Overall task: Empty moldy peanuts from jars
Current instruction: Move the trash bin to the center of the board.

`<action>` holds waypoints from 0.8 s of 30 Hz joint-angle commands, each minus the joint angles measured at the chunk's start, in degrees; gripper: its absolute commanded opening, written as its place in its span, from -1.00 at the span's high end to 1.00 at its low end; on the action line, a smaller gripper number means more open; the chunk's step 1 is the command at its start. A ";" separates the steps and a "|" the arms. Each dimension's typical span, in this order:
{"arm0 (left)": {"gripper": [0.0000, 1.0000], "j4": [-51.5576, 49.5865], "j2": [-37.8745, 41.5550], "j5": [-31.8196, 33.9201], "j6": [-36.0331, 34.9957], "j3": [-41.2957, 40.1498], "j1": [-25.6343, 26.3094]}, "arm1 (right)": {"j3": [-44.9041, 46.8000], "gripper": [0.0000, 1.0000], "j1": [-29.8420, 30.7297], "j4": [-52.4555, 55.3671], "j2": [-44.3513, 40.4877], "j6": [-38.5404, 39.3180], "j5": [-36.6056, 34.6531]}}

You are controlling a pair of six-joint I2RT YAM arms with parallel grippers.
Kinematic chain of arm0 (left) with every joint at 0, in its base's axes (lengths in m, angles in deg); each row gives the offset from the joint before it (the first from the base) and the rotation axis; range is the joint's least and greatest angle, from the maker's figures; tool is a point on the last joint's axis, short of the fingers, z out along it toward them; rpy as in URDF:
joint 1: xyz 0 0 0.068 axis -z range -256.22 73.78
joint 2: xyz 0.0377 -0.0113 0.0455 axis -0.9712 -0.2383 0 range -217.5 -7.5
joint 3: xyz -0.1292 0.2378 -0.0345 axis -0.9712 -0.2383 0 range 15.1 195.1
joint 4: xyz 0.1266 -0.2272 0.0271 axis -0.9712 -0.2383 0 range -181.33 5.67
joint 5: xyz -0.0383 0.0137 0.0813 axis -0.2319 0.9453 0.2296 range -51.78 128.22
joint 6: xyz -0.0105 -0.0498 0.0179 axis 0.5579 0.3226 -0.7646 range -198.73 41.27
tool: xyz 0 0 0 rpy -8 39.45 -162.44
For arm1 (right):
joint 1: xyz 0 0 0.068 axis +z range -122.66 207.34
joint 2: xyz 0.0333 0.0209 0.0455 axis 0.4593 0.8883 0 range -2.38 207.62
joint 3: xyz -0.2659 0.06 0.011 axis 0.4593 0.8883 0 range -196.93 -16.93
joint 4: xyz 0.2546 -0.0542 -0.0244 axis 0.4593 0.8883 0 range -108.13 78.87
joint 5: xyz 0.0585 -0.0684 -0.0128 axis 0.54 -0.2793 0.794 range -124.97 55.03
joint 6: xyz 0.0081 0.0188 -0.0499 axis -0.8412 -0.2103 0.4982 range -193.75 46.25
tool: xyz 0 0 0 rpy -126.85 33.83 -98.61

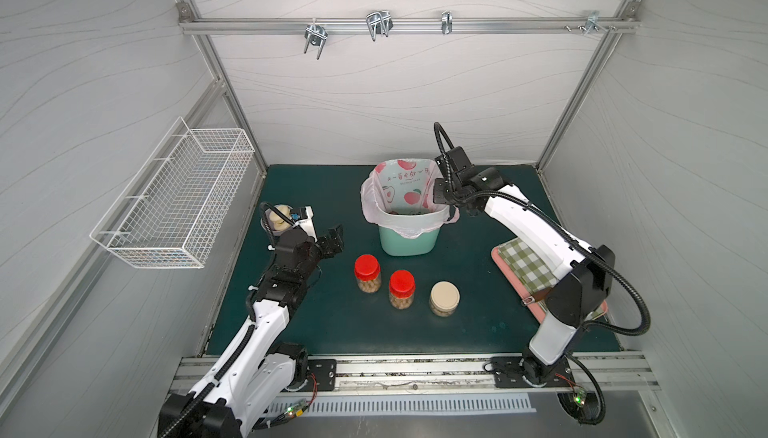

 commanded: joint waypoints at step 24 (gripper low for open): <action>-0.79 1.35 0.96 0.84 0.29 1.37 0.13 | 6.04 1.00 -0.60 -5.40 -8.22 -2.95 3.23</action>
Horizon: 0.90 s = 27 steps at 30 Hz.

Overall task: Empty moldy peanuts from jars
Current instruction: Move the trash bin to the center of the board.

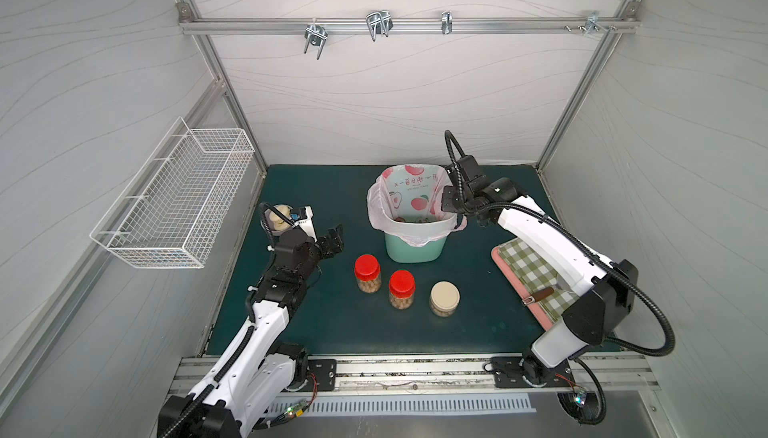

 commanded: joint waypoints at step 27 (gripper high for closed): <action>-0.81 -0.17 2.77 1.63 -0.56 1.29 0.13 | 1.03 -0.98 -4.86 -6.63 -6.43 1.36 12.94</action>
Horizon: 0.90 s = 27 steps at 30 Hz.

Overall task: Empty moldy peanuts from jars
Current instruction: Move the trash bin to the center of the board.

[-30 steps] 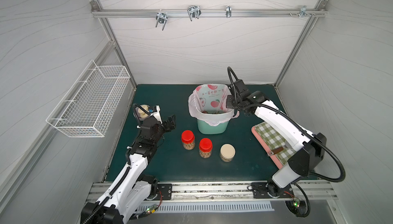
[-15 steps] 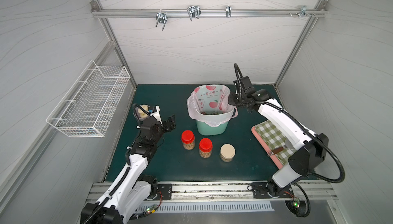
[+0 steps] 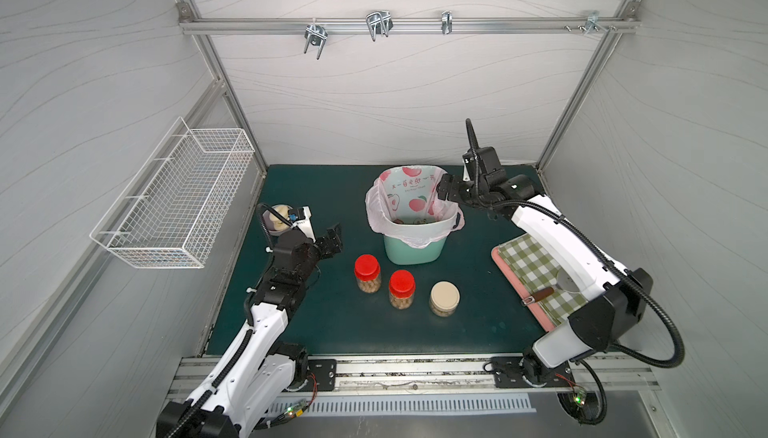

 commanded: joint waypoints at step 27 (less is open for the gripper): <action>-0.99 -3.97 6.40 2.21 0.27 1.28 0.17 | 9.35 -0.98 -2.60 -9.45 -19.24 10.31 6.55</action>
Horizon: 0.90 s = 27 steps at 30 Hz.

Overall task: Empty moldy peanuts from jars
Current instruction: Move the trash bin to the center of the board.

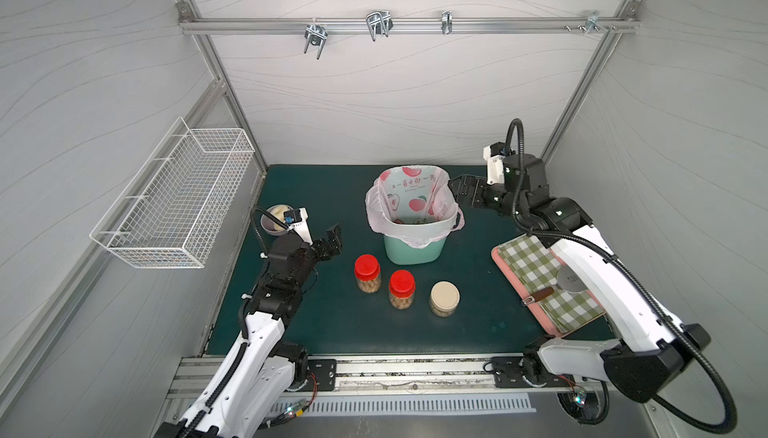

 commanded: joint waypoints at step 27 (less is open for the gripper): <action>-0.99 -9.51 6.65 -0.91 5.18 -2.59 6.57 | 24.53 -0.70 0.92 11.64 -24.80 4.47 4.16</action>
